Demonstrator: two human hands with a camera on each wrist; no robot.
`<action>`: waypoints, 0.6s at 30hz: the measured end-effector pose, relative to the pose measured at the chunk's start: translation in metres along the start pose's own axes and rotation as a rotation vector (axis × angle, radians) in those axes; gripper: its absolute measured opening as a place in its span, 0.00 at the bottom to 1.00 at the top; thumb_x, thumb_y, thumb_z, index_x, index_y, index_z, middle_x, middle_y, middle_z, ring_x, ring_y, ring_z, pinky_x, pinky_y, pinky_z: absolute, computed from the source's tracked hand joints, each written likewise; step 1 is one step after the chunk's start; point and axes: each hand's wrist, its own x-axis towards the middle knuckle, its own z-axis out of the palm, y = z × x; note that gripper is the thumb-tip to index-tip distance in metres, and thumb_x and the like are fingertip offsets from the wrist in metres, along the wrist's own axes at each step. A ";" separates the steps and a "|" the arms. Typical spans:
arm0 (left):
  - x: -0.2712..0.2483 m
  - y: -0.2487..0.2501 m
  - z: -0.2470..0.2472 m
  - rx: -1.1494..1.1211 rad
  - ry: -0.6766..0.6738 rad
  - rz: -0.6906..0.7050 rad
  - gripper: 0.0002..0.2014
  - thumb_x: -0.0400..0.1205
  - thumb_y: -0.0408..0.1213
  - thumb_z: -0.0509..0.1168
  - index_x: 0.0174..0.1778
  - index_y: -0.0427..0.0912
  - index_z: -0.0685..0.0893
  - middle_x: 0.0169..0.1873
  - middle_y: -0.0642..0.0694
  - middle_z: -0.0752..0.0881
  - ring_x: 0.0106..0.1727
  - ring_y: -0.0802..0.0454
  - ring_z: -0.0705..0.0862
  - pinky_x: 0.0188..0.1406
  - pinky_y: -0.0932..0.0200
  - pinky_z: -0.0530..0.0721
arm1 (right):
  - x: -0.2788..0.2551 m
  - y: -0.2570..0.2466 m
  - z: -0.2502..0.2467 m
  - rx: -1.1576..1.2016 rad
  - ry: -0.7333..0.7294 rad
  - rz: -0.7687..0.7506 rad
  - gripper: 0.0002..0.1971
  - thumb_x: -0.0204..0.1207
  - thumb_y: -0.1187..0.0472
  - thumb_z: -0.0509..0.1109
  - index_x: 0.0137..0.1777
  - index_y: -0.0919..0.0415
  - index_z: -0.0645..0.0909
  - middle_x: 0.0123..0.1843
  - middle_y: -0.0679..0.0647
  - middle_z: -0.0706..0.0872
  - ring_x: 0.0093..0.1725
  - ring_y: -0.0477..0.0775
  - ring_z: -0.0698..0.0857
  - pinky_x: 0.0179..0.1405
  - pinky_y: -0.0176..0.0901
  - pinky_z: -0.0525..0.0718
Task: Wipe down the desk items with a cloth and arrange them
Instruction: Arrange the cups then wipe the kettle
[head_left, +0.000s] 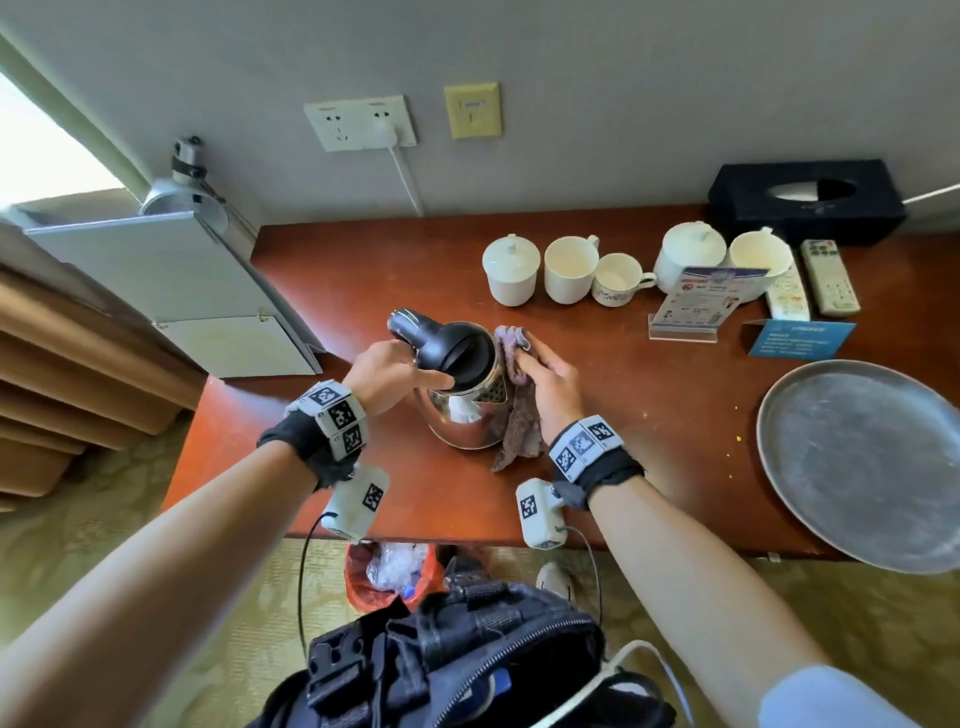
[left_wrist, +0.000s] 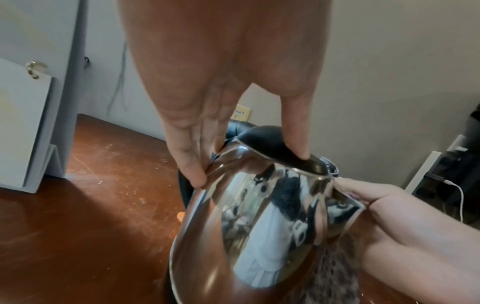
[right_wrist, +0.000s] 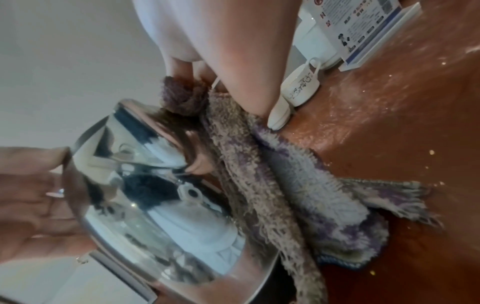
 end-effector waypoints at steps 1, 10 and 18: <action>0.001 0.001 0.000 -0.026 -0.005 -0.010 0.20 0.72 0.44 0.81 0.51 0.33 0.85 0.48 0.39 0.86 0.53 0.38 0.86 0.62 0.39 0.85 | -0.003 -0.003 0.002 0.000 -0.021 -0.010 0.16 0.81 0.68 0.68 0.65 0.56 0.87 0.60 0.48 0.91 0.62 0.43 0.88 0.63 0.35 0.82; 0.006 0.019 0.002 -0.153 -0.142 -0.008 0.15 0.78 0.35 0.76 0.59 0.38 0.87 0.56 0.40 0.90 0.59 0.43 0.88 0.61 0.52 0.84 | -0.010 -0.017 0.009 -0.284 -0.201 -0.193 0.17 0.80 0.65 0.71 0.68 0.54 0.86 0.59 0.48 0.91 0.58 0.43 0.86 0.65 0.41 0.82; 0.011 0.022 0.004 -0.079 -0.239 0.085 0.33 0.63 0.43 0.80 0.66 0.42 0.86 0.54 0.44 0.92 0.58 0.44 0.89 0.63 0.49 0.85 | 0.026 -0.013 0.005 -0.300 -0.251 -0.084 0.11 0.86 0.57 0.63 0.63 0.46 0.84 0.59 0.48 0.88 0.57 0.44 0.86 0.67 0.38 0.79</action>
